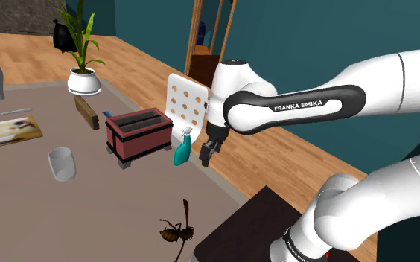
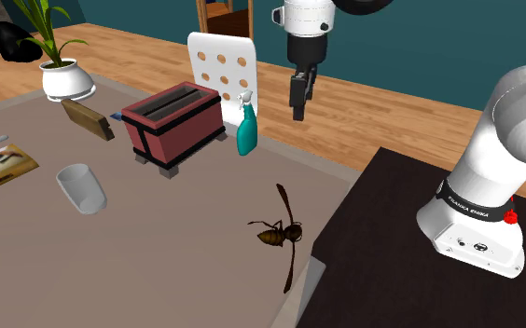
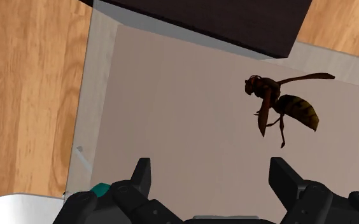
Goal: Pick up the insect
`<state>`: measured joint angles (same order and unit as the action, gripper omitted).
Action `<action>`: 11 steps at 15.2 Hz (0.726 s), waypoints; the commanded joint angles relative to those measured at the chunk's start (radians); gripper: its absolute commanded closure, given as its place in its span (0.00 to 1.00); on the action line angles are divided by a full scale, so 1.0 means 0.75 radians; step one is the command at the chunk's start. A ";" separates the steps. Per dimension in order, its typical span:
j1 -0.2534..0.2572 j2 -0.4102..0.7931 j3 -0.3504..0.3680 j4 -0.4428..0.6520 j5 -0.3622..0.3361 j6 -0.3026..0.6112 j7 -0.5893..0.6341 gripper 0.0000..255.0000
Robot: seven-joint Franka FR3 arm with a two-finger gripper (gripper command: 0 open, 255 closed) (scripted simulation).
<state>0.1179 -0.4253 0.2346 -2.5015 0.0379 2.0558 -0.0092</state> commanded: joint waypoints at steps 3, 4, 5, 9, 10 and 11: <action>0.025 0.157 0.052 -0.004 0.010 0.144 0.034 0.00; 0.030 0.201 0.065 0.000 0.010 0.179 0.045 0.00; 0.036 0.246 0.079 0.006 0.007 0.214 0.056 0.00; 0.057 0.436 0.128 0.043 -0.020 0.344 0.110 0.00; 0.062 0.485 0.139 0.057 -0.031 0.374 0.125 0.00; 0.068 0.535 0.149 0.071 -0.044 0.403 0.141 0.00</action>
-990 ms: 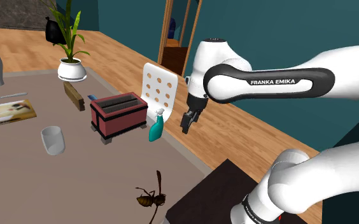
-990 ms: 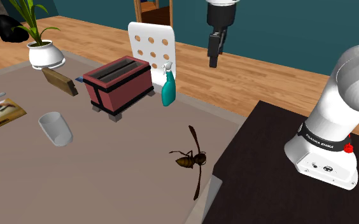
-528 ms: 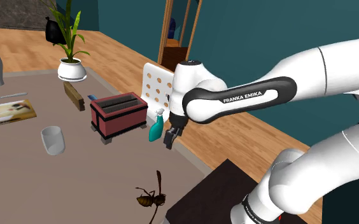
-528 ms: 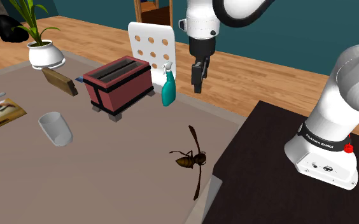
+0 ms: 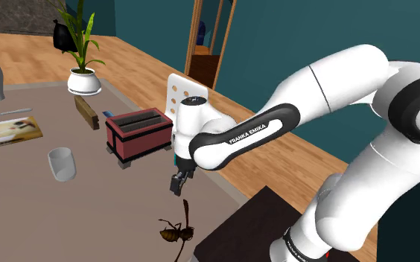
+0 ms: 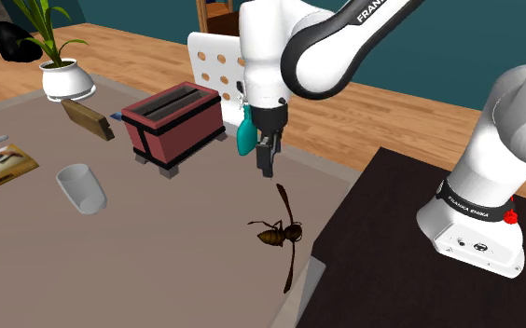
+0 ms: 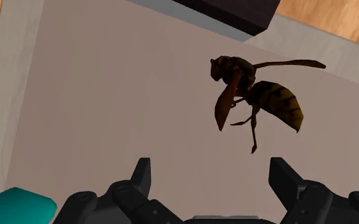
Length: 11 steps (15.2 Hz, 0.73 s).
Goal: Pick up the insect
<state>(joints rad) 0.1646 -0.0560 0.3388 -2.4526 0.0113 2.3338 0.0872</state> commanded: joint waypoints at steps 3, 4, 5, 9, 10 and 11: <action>0.030 0.195 0.031 0.059 -0.059 0.112 0.066 0.00; 0.040 0.247 0.035 0.079 -0.079 0.136 0.085 0.00; 0.052 0.298 0.038 0.101 -0.099 0.158 0.104 0.00; 0.113 0.502 0.031 0.202 -0.179 0.233 0.174 0.00; 0.125 0.532 0.028 0.219 -0.190 0.243 0.184 0.00; 0.130 0.549 0.022 0.220 -0.199 0.258 0.189 0.00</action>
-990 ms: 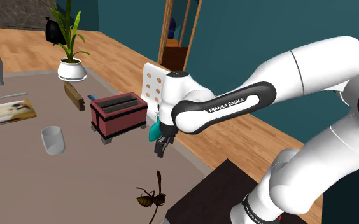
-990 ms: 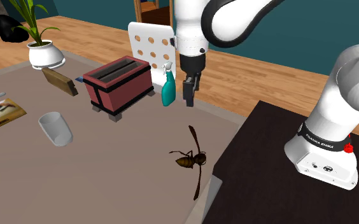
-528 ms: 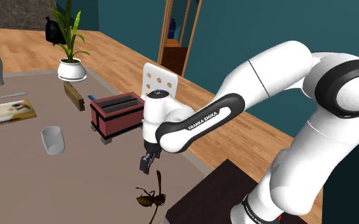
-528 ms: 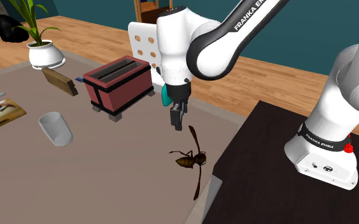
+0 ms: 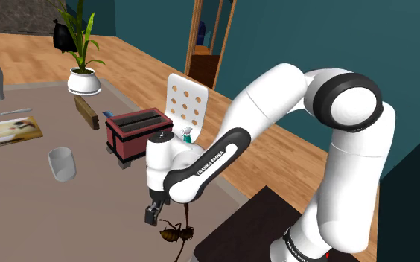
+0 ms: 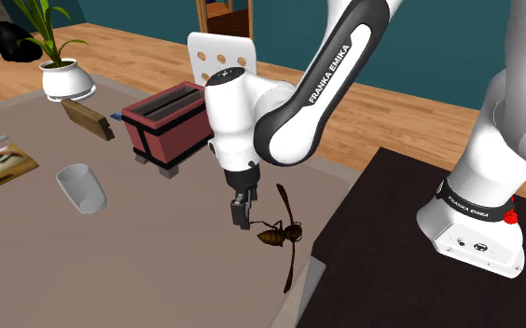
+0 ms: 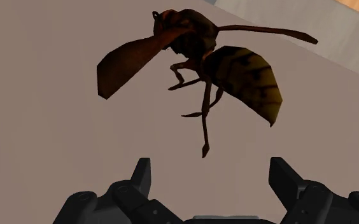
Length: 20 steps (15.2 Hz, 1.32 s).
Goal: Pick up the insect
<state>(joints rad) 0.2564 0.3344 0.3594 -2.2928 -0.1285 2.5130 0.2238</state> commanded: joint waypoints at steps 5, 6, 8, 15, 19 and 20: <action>0.031 0.115 -0.039 0.018 -0.060 0.091 0.037 0.00; 0.037 0.133 -0.046 0.021 -0.069 0.104 0.043 0.00; 0.040 0.143 -0.050 0.023 -0.074 0.112 0.046 0.00; 0.042 0.144 -0.051 0.023 -0.075 0.114 0.049 1.00; 0.034 0.125 -0.043 0.020 -0.066 0.099 0.041 1.00; 0.029 0.108 -0.036 0.017 -0.057 0.085 0.035 1.00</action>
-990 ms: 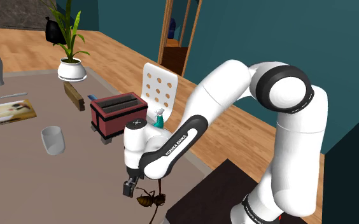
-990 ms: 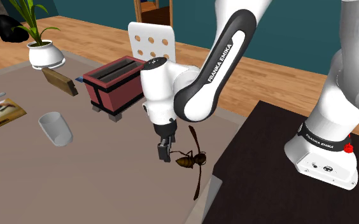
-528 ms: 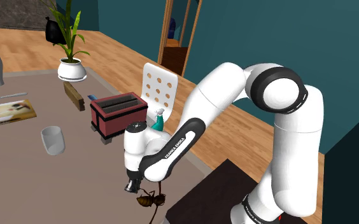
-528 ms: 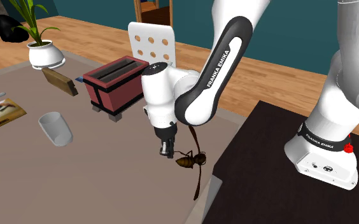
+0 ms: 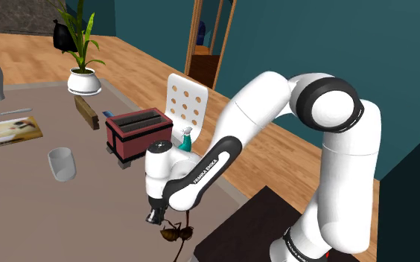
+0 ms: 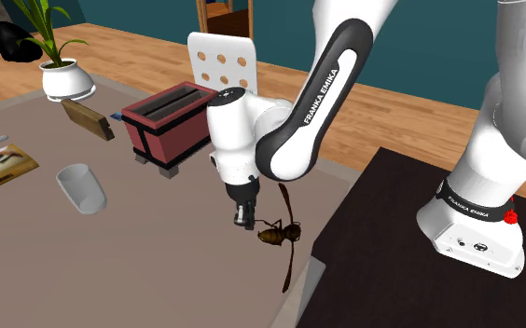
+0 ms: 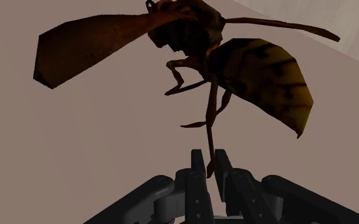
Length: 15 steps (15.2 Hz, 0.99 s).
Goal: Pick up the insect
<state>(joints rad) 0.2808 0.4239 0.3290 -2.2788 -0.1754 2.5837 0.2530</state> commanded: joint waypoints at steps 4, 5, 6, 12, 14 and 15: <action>-0.024 -0.081 0.032 -0.011 0.044 -0.067 -0.028 1.00; -0.028 -0.098 0.038 -0.012 0.053 -0.082 -0.034 1.00; -0.033 -0.115 0.044 -0.013 0.063 -0.097 -0.040 1.00; -0.055 -0.213 0.075 -0.013 0.120 -0.189 -0.076 1.00; -0.059 -0.232 0.080 -0.012 0.131 -0.207 -0.083 1.00; -0.059 -0.232 0.080 -0.012 0.131 -0.207 -0.083 1.00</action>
